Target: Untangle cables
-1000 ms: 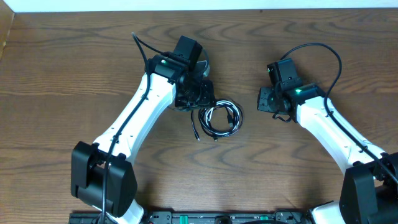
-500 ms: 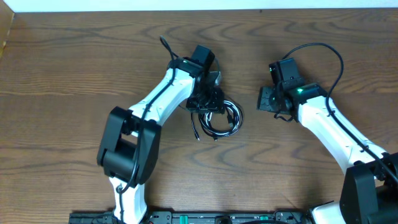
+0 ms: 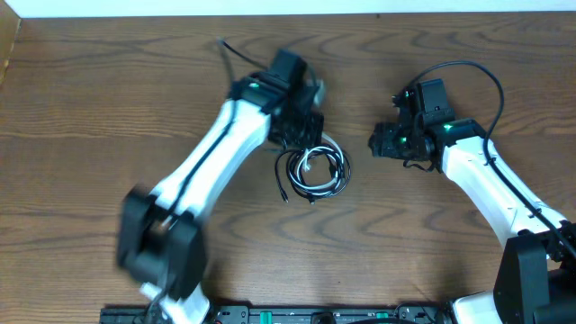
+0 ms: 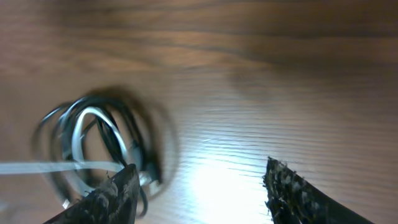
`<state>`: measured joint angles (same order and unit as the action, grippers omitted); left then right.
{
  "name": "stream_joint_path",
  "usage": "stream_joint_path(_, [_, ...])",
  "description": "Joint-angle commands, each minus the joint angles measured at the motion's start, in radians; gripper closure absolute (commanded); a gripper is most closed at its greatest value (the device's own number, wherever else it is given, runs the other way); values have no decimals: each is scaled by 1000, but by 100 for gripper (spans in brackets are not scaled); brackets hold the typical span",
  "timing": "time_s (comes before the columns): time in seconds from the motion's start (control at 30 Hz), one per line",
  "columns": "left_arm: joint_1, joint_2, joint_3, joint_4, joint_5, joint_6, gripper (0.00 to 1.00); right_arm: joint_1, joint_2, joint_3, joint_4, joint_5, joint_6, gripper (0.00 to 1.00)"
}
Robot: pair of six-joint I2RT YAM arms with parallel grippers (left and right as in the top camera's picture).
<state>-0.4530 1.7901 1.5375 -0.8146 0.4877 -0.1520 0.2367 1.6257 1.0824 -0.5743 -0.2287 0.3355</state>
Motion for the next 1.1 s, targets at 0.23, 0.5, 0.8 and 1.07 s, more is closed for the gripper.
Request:
stream_joint_path(0.23, [-24,-383,49,34,0,5,93,-4,-2,1,69,-280,-105,38])
stream_joint_path(0.5, [-24,-434,49,54,1,-19,92,1,-2,1,72,-400,-105,38])
stream_joint_path(0.8, [-24,-433,49,58,2,-45,93,6,4,1,118,-560,-262,38])
stream_joint_path(1.07, [-24,-435,49,58,2,-53,93,6,145,1,114,-596,-267,43])
